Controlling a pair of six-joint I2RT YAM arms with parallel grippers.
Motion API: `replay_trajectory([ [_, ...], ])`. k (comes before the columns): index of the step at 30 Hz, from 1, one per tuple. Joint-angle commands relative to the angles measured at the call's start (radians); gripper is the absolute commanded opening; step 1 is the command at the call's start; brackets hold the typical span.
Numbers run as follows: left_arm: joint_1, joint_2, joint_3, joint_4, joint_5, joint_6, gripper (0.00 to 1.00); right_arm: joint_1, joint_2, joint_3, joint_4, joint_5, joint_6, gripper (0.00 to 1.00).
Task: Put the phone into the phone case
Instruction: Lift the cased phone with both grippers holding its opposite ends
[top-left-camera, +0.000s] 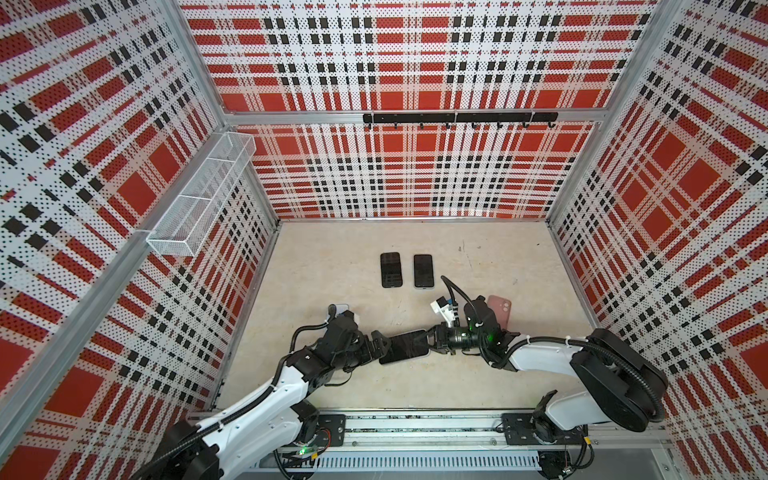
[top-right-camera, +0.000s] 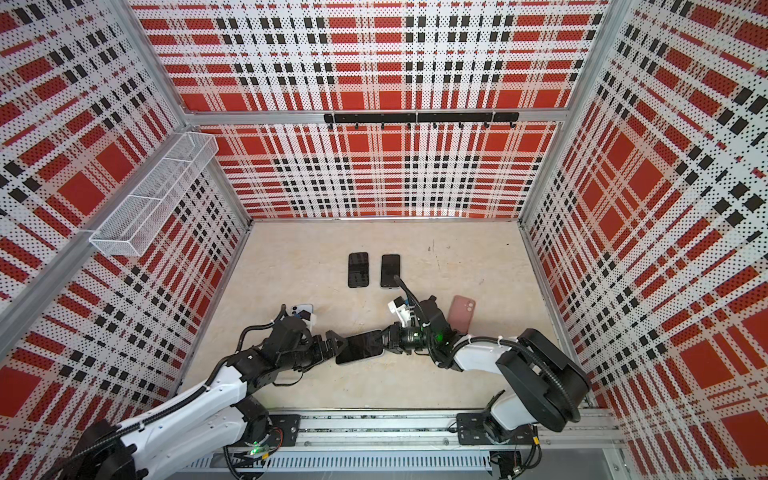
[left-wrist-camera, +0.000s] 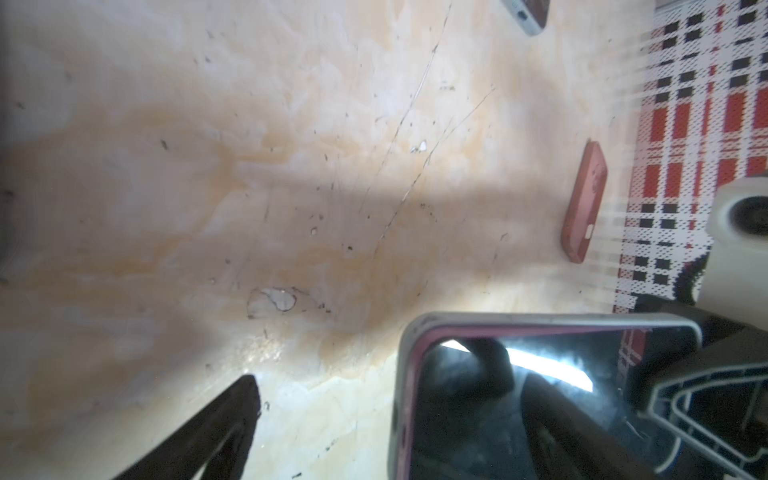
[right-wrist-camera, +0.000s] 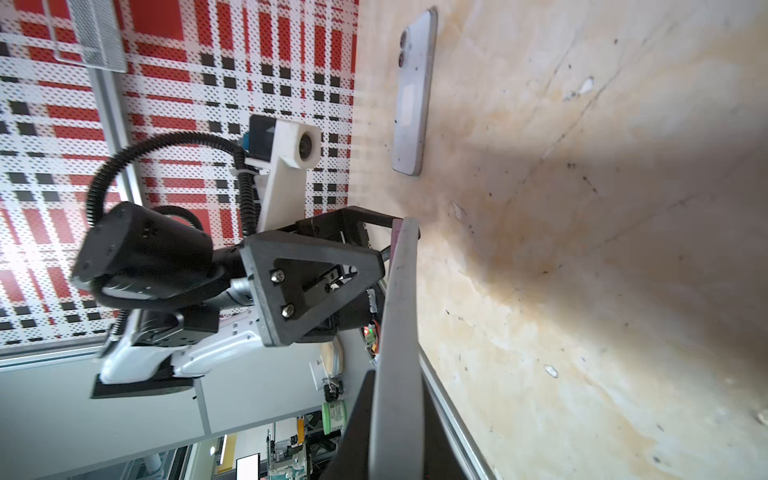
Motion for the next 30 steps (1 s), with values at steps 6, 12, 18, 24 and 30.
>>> replay_trajectory([
  [6, 0.136, -0.142, 0.093, 0.027, 0.256, 0.056, 1.00, -0.113, -0.113, 0.148, -0.076, -0.128, -0.035, 0.00],
  [12, 0.170, -0.137, 0.137, 0.174, 0.428, 0.035, 0.95, -0.159, -0.134, 0.237, -0.081, -0.255, -0.007, 0.00],
  [18, 0.173, -0.113, 0.137, 0.319, 0.507, -0.013, 0.74, -0.163, -0.160, 0.279, -0.084, -0.311, 0.017, 0.00],
  [24, 0.176, -0.124, 0.130, 0.438, 0.535, -0.082, 0.51, -0.173, -0.171, 0.278, -0.073, -0.323, 0.029, 0.00],
  [30, 0.172, -0.135, 0.131, 0.438, 0.556, -0.100, 0.38, -0.194, -0.164, 0.264, -0.025, -0.316, 0.060, 0.00],
])
